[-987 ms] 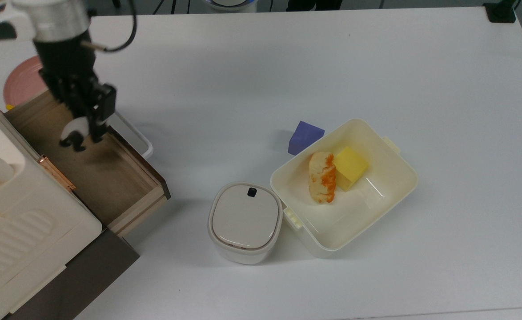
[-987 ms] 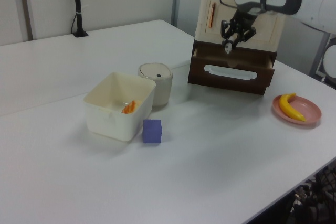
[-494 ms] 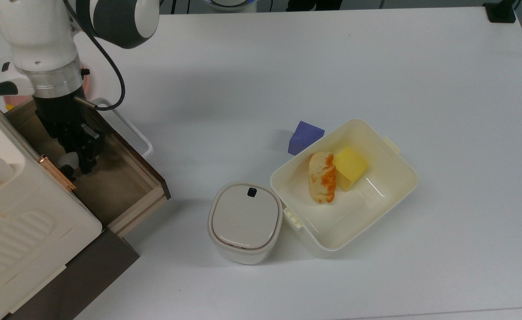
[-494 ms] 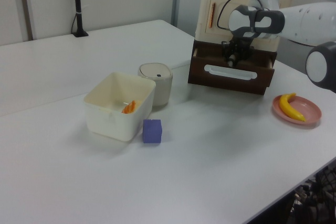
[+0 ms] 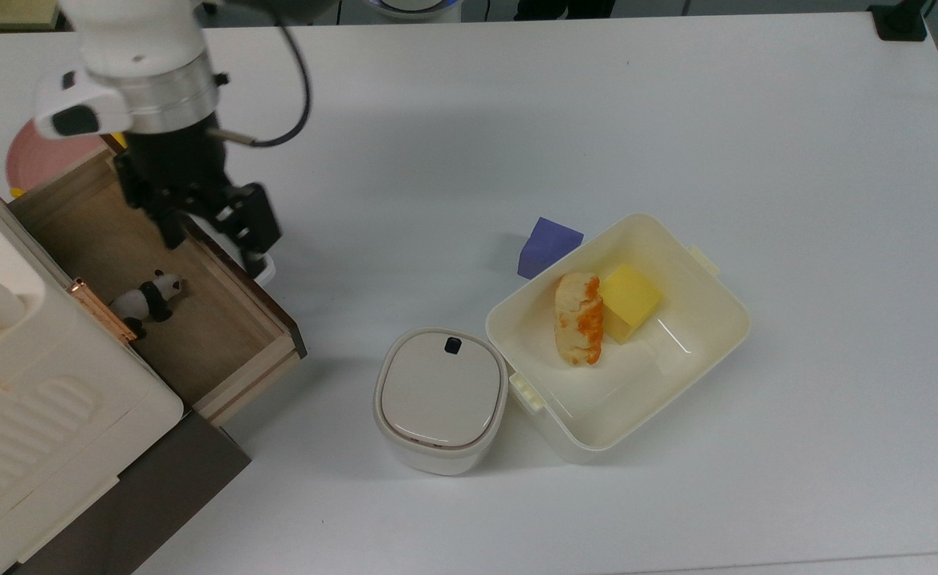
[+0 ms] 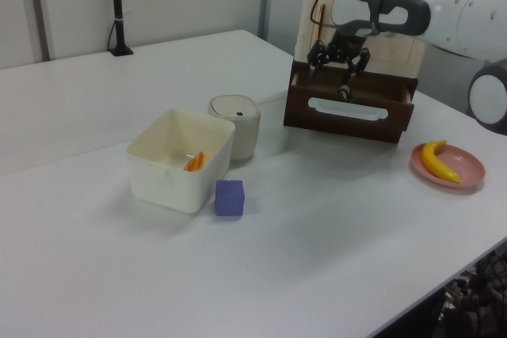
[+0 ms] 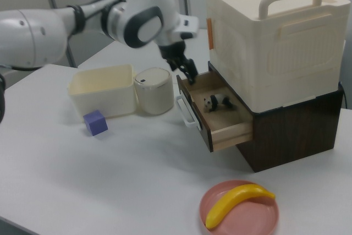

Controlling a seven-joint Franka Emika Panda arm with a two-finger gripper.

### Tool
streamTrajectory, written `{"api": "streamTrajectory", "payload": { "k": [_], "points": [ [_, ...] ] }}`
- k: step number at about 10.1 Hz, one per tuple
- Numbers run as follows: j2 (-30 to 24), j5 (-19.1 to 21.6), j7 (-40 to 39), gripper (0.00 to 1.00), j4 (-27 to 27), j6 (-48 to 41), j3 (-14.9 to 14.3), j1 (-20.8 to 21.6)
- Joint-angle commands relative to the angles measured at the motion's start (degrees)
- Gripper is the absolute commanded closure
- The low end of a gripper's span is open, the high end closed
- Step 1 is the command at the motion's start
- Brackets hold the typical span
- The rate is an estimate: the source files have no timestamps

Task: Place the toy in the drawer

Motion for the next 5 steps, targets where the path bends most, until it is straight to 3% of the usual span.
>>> {"api": "streamTrajectory", "payload": {
  "k": [1,2,4,5],
  "points": [
    [-5.82,-0.89,-0.54,0.00,-1.21,-13.72,0.21,6.11],
    [-7.66,-1.59,-1.07,0.00,-1.38,-19.77,2.99,6.64],
    [-11.08,-10.94,-3.42,0.00,-4.43,-27.88,11.24,6.21],
    [-14.15,-11.78,-5.62,0.00,-8.20,-28.00,12.24,6.04]
  ]
}}
